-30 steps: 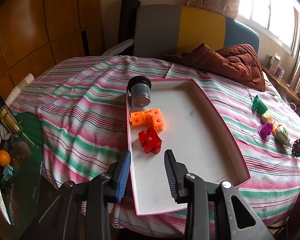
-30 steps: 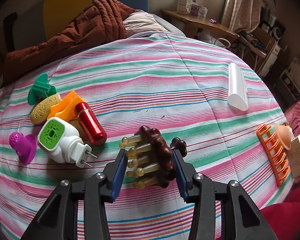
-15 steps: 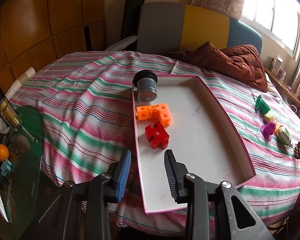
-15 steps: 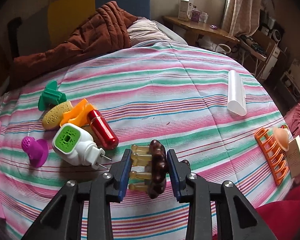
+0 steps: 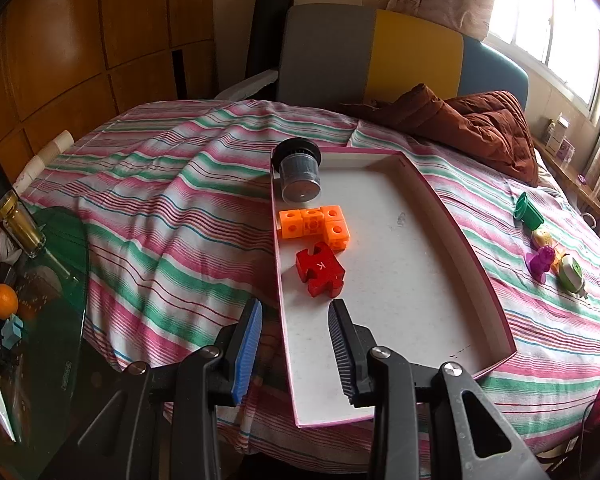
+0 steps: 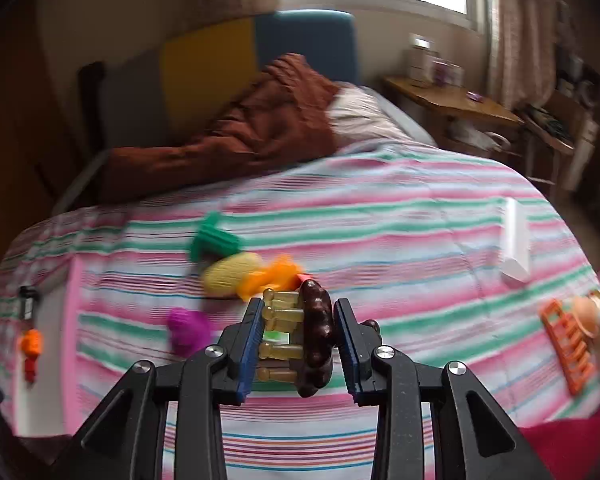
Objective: Organize rigid objects
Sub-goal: 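Lift the brown brush with the right gripper, then carry the brown brush over the tray and lower it beside the cup, then open the right gripper to release the brush on the tray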
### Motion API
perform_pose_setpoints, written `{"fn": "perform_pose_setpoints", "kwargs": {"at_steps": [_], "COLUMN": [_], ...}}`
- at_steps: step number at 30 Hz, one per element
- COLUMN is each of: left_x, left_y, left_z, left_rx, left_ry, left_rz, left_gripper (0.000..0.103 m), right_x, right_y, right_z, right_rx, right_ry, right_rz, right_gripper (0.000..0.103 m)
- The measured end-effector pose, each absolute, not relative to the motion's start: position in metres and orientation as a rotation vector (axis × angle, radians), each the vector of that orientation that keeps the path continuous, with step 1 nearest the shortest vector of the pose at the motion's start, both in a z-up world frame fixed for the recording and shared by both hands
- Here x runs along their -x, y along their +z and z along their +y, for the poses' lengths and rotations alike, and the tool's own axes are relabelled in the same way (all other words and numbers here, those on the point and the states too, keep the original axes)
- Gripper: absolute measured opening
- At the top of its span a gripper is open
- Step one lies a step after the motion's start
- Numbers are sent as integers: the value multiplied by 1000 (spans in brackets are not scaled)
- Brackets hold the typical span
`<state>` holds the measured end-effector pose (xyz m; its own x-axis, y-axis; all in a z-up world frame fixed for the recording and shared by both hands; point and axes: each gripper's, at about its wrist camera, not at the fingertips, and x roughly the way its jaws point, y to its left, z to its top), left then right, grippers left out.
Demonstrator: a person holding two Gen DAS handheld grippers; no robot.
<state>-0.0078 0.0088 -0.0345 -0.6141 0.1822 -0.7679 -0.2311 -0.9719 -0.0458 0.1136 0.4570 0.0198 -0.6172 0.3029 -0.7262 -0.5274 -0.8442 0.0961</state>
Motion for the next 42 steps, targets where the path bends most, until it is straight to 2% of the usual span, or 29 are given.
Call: {"fn": "perform_pose_setpoints", "kwargs": {"at_steps": [9,14,23,28,34,35,37,42], "left_x": [10,13,19,22,24,24,25,23], "left_y": [-36,-38,-40,-45,-45,-45,-45,-43], "left_z": [3,-2,-12,-17,-21,-21,-22,-22], "left_rx": [1250,1263,1273,1296,1294,1294,1296,1290], "left_ry": [2632,2635,2651,2649,2663,2668,2672,2680], "left_rz": [71,59,8,-6,-22,-19,-22,-19], "left_gripper": [34,34,34,34,34,34,34,34], "right_x": [-33,14,90,122,127,124,116,95], "right_y": [35,28,-13,-56,-58,-54,-46,-26], "right_z": [338,267,190,165,173,175,179,179], "right_rx": [1119,1229,1416,1581,1519,1504,1481,1411], "right_ry": [2794,2919,2953,2883,2891,2902,2927,2980], "right_rz": [439,364,369,344,424,428,459,373], "right_gripper": [35,35,35,36,41,50,57,58]}}
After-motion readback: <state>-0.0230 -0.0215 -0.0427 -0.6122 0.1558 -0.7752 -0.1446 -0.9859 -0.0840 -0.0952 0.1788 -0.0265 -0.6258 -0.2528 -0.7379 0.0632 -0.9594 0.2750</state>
